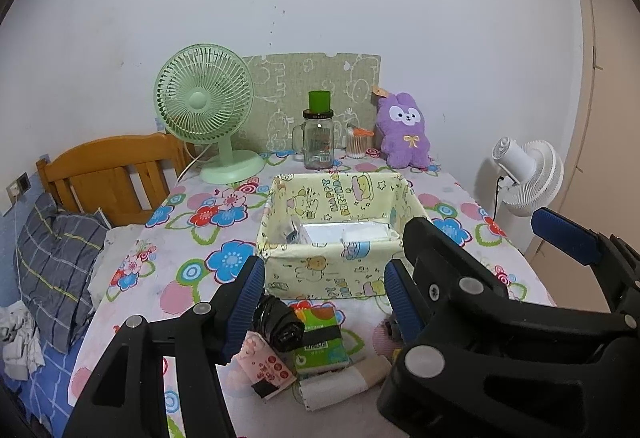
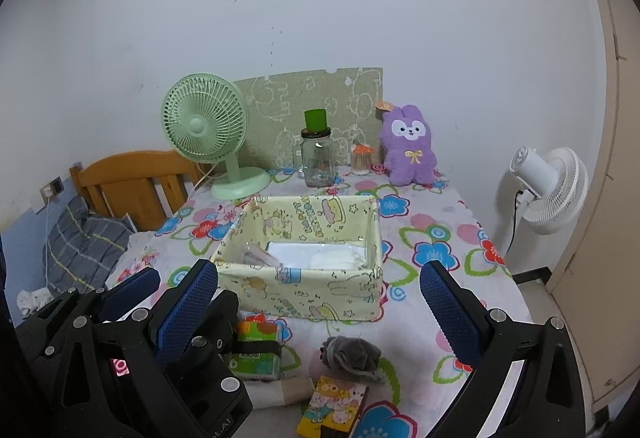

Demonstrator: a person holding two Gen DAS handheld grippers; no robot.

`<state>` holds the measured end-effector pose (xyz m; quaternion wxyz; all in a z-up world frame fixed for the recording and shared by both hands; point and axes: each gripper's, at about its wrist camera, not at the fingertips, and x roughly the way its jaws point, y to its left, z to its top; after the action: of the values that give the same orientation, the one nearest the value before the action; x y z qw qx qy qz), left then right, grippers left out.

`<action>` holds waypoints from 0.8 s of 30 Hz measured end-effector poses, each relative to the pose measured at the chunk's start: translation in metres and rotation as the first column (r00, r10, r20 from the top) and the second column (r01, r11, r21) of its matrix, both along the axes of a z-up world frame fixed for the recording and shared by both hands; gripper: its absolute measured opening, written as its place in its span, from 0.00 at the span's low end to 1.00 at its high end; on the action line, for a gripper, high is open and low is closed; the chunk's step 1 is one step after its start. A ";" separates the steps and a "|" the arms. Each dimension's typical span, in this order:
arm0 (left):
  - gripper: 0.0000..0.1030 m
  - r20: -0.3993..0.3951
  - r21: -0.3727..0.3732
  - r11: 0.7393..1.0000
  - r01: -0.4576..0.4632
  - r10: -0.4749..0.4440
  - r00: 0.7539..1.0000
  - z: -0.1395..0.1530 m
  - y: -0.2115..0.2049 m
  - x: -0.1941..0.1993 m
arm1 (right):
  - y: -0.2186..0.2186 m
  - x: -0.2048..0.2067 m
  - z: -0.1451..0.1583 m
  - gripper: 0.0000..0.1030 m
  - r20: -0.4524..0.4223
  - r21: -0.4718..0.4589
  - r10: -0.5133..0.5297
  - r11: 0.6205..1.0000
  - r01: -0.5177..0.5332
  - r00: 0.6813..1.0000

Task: Organize soft objects
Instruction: 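Withdraw both grippers from the box back toward the remaining items, then grasp the black plastic bag roll with the left gripper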

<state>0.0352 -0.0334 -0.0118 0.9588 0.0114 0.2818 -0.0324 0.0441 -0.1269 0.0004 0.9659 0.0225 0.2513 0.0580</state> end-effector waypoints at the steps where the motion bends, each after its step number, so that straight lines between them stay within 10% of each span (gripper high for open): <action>1: 0.63 -0.002 0.000 1.000 0.000 0.000 1.000 -0.002 0.000 -0.001 | 0.000 -0.001 -0.001 1.00 -0.001 0.000 0.000 1.000 0.000 1.000; 24: 0.62 -0.132 -0.002 0.999 -0.039 0.038 0.991 -0.059 0.024 0.009 | 0.017 0.009 -0.057 0.99 -0.123 -0.005 0.021 1.000 -0.022 0.992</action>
<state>0.0445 -0.0096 -0.0707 0.9386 0.0014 0.3447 -0.0151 0.0530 -0.1100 -0.0561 0.9480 0.0203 0.3105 0.0662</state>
